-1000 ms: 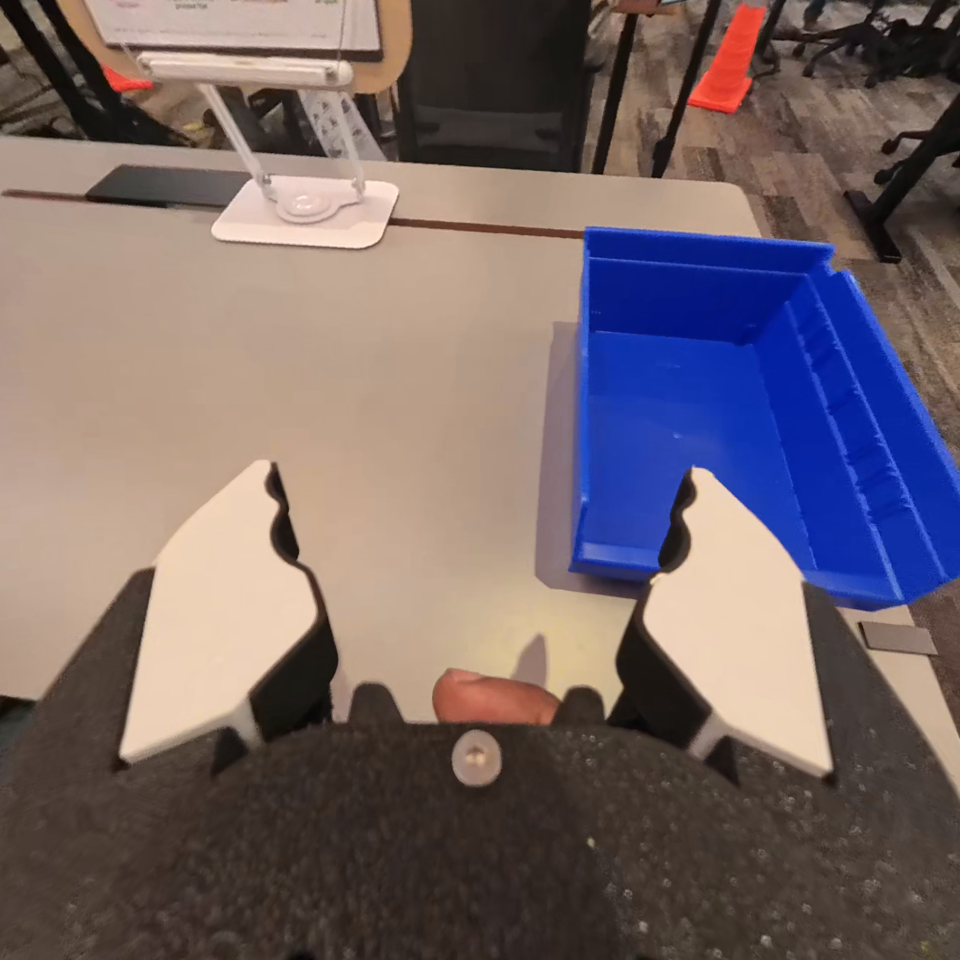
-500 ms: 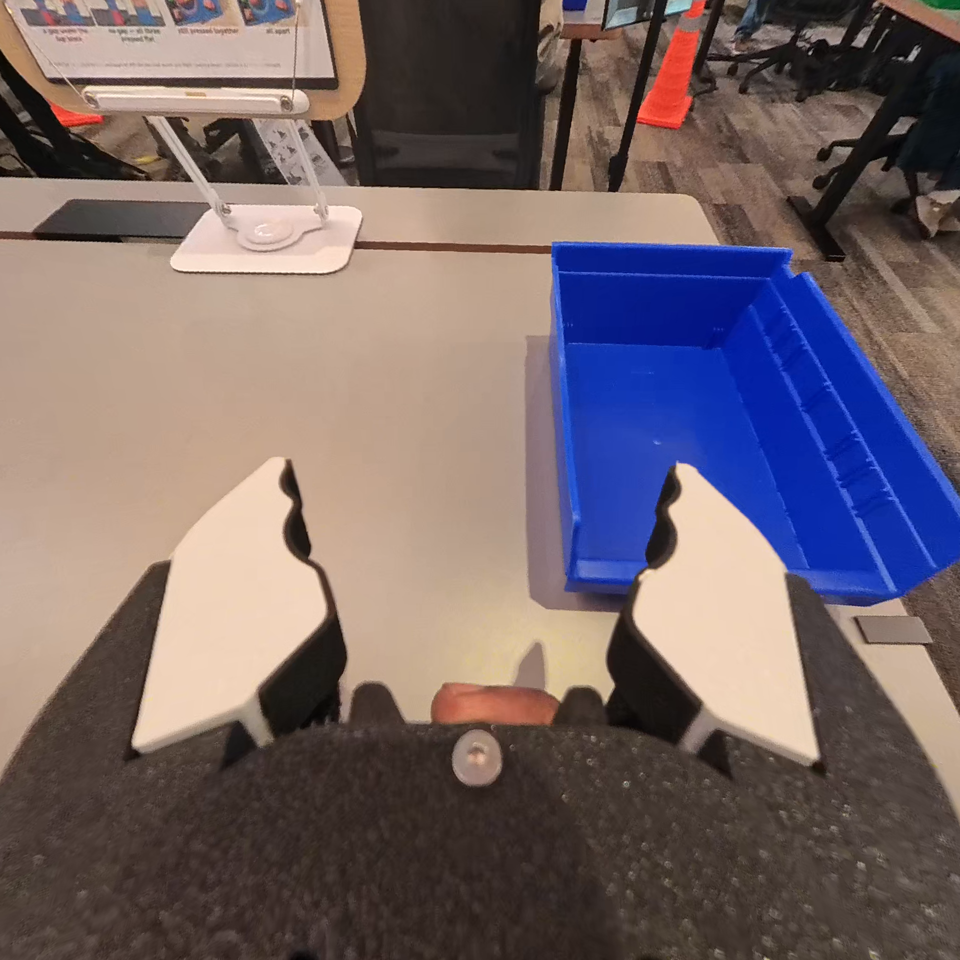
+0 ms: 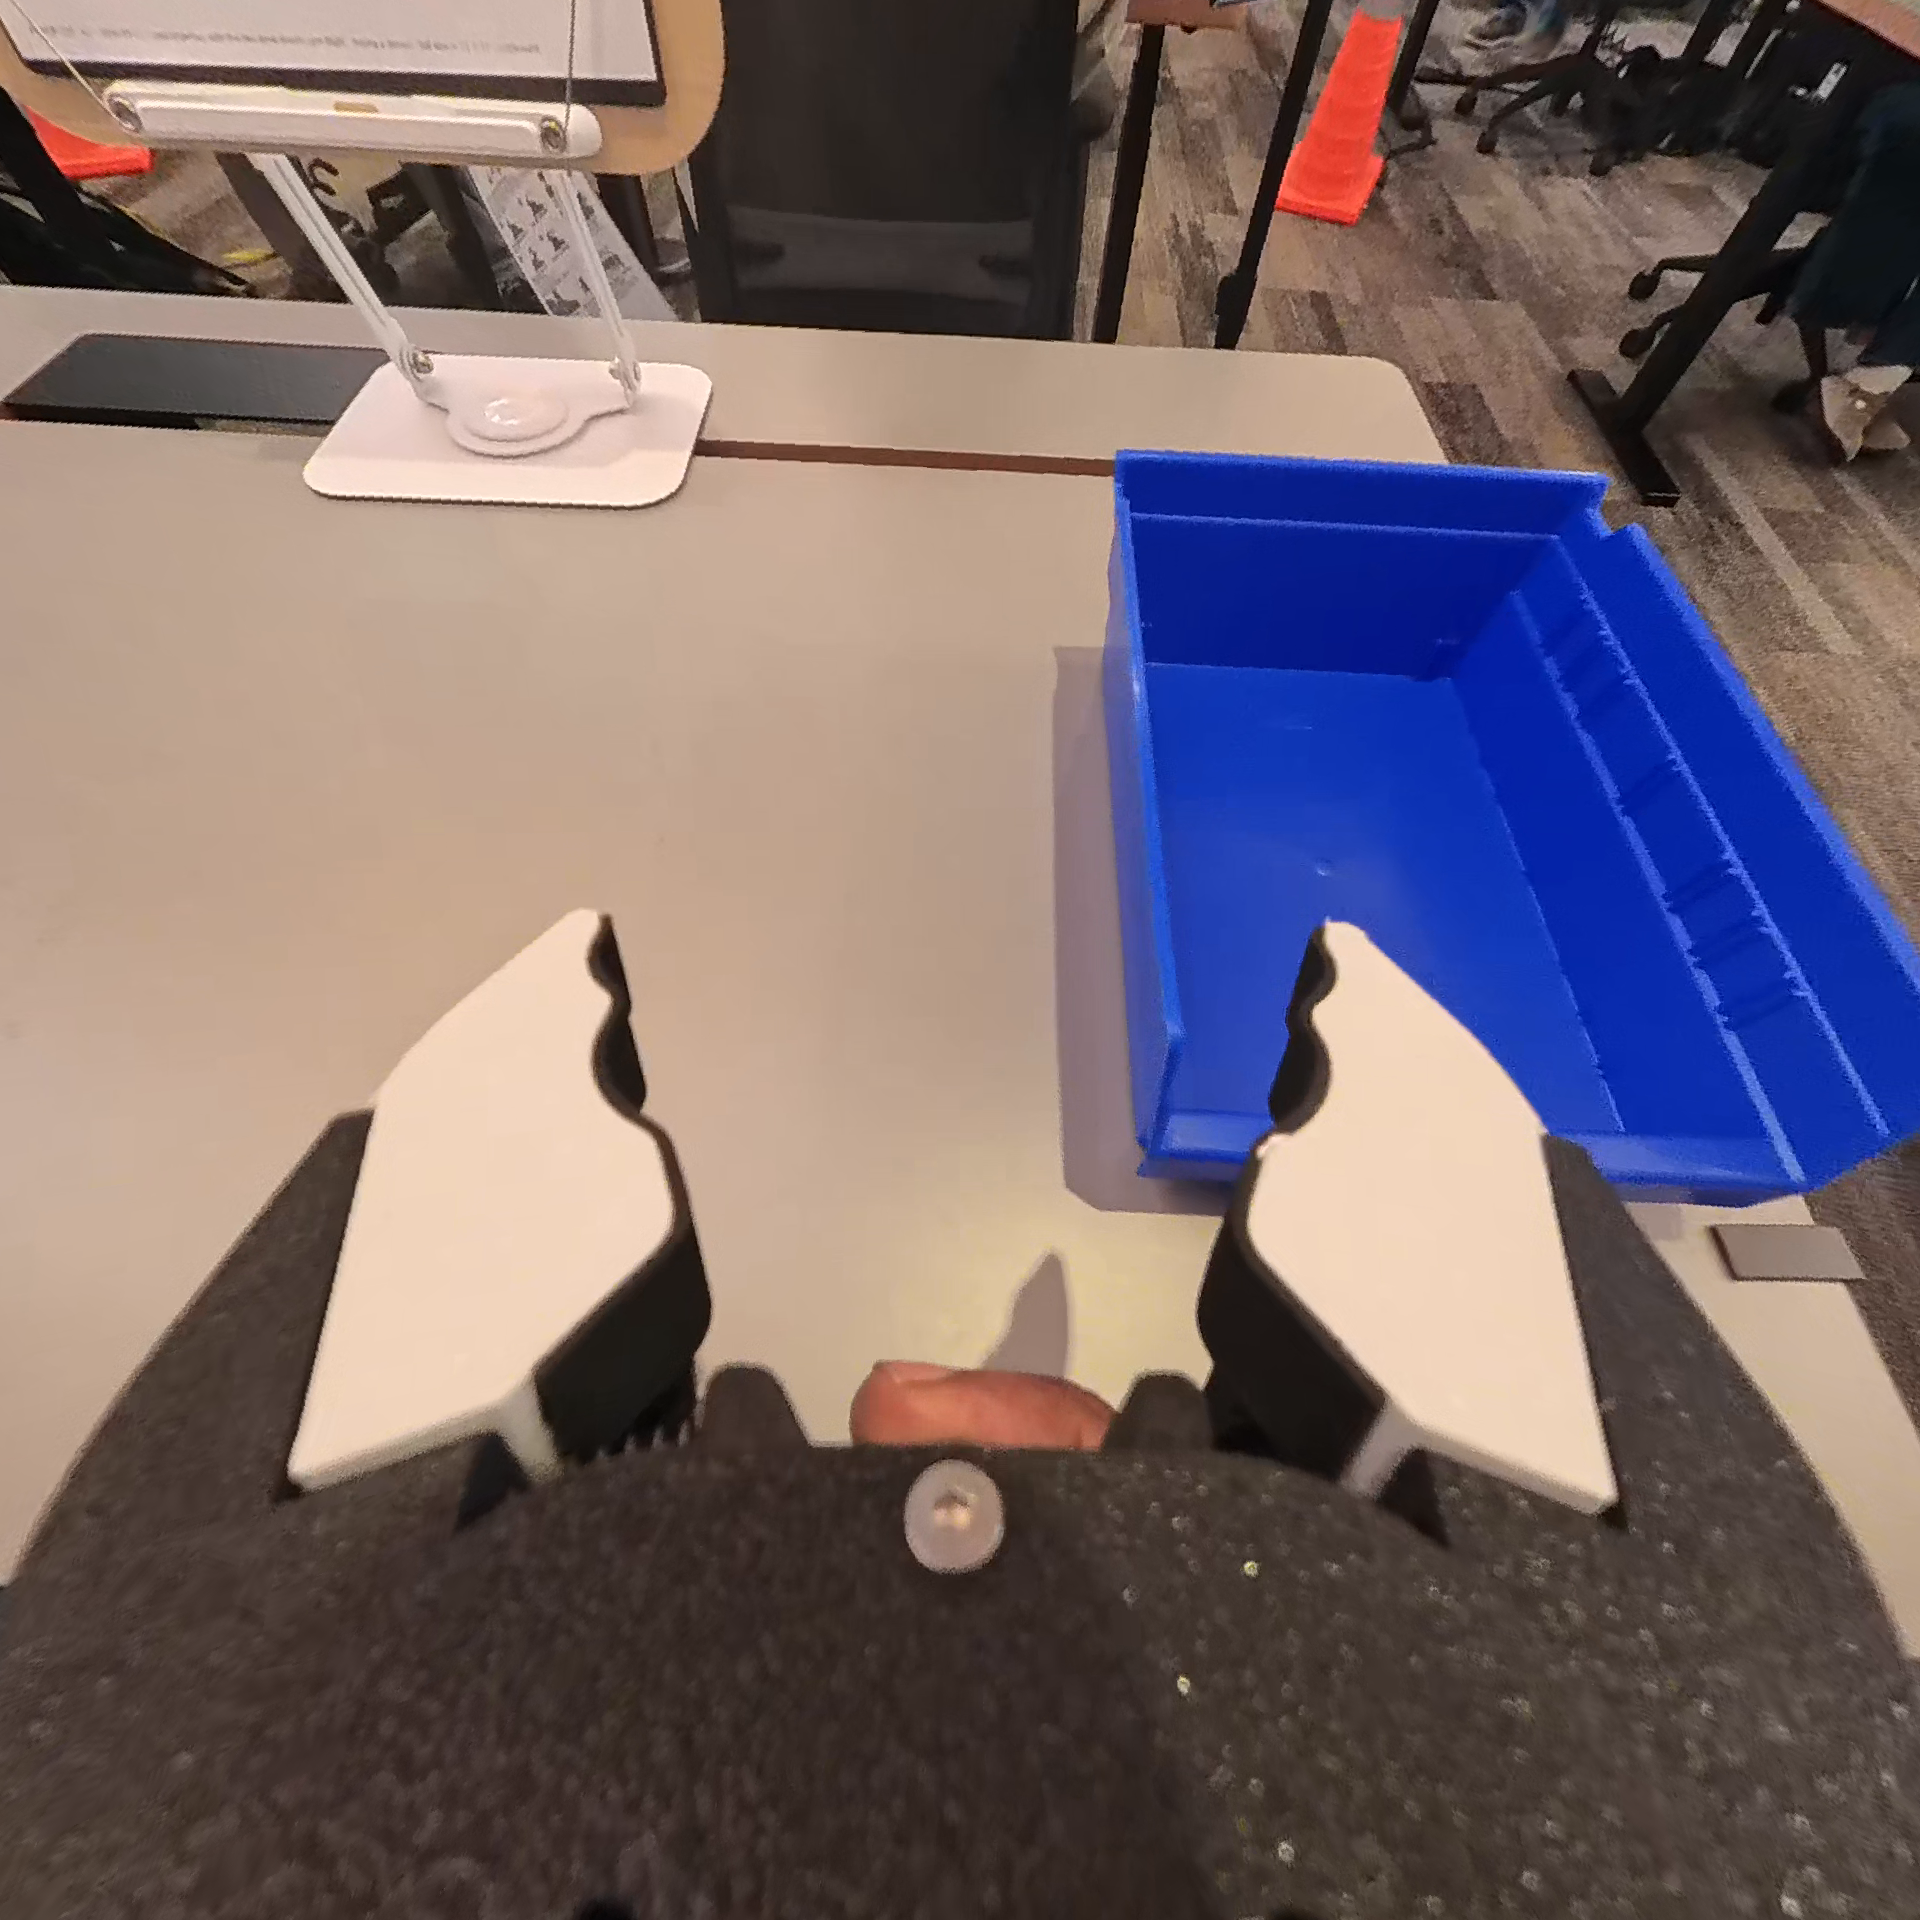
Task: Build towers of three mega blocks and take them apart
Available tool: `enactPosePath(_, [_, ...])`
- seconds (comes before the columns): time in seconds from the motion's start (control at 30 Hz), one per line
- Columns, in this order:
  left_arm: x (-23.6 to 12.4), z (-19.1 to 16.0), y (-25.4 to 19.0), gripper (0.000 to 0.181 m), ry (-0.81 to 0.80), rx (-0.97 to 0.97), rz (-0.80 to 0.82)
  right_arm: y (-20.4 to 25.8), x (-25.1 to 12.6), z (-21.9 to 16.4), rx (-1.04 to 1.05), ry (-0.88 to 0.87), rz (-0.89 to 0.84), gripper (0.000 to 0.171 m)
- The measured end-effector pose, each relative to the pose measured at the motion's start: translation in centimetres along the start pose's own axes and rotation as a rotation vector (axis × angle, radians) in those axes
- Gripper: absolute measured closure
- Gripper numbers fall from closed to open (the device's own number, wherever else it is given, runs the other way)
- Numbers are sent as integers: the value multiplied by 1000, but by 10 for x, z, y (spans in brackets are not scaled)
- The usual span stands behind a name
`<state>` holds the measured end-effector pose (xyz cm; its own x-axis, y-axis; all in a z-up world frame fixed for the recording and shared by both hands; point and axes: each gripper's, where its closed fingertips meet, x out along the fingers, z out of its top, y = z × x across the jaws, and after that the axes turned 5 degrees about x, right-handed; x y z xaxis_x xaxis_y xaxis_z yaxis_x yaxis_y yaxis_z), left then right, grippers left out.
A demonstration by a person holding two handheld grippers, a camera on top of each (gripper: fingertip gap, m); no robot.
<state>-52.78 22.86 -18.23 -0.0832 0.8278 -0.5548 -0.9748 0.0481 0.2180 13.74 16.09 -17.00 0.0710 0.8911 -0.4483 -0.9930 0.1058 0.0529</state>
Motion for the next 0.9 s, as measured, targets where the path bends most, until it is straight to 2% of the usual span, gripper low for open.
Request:
enactPosePath(0.13, [3, -3, -18, 61, 29, 74, -83, 4, 4, -1, 15, -6, 12, 54])
enactPosePath(0.23, [3, -3, -29, 75, 32, 118, -149, 7, 5, 1, 28, -23, 22, 55])
enactPosePath(0.3, [3, 2, -34, 77, 10, 123, -178, -1, 6, 2, 29, -26, -48, 60])
enactPosePath(0.37, [0, 10, -41, 98, -32, 127, -214, 0, 8, 1, -11, -12, -51, 62])
enactPosePath(0.4, [-1, 13, -44, 100, -48, 133, -224, 3, 10, -1, -22, 1, -44, 64])
enactPosePath(0.43, [-1, 17, -45, 100, -65, 141, -215, 5, 12, -3, -30, 8, -38, 73])
enactPosePath(0.5, [-4, 24, -50, 106, -101, 147, -221, 12, 15, -4, -46, -5, -20, 125])
enactPosePath(0.57, [-8, 30, -59, 104, -123, 145, -265, 18, 16, -4, -53, -15, -3, 116])
enactPosePath(0.63, [-12, 37, -67, 102, -159, 140, -306, 24, 17, -3, -48, -15, 27, 116])
enactPosePath(0.73, [-24, 41, -85, 91, -201, 165, -416, 27, 22, -14, -49, 78, 56, 104])
enactPosePath(0.8, [-32, 44, -97, 90, -236, 183, -477, 35, 25, -22, -44, 102, 104, 112])
enactPosePath(0.9, [-33, 42, -112, 88, -246, 229, -487, 43, 33, -38, -29, 153, 145, 104])
